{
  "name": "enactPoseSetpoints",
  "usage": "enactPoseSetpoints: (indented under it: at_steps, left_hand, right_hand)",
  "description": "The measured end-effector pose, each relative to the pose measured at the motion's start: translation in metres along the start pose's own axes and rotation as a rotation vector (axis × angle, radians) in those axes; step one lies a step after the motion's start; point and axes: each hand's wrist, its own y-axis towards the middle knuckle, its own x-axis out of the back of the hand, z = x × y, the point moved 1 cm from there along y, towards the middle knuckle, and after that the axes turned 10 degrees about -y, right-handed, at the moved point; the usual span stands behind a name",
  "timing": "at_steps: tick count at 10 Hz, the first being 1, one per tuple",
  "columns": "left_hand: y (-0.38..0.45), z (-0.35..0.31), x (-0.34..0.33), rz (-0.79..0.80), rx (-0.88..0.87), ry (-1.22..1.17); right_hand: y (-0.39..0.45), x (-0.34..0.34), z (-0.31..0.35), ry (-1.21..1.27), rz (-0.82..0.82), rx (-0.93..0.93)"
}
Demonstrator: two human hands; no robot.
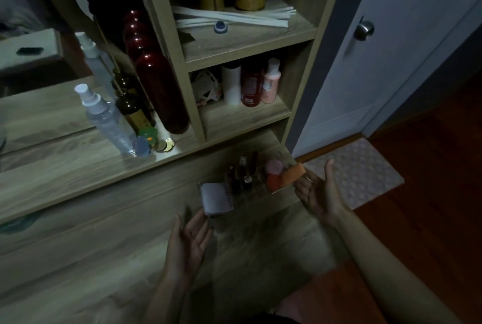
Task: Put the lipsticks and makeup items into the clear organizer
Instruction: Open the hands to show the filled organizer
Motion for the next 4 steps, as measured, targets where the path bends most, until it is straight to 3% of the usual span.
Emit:
enactPoseSetpoints:
  at_steps: [2, 4]
  left_hand:
    - [0.003, 0.003, -0.002, -0.025, -0.029, 0.036]
    - [-0.004, 0.000, -0.013, -0.051, -0.025, 0.013]
  right_hand:
    - [0.004, 0.007, -0.002, -0.004, 0.045, 0.011]
    - [-0.003, 0.005, 0.003, 0.118, -0.053, 0.065]
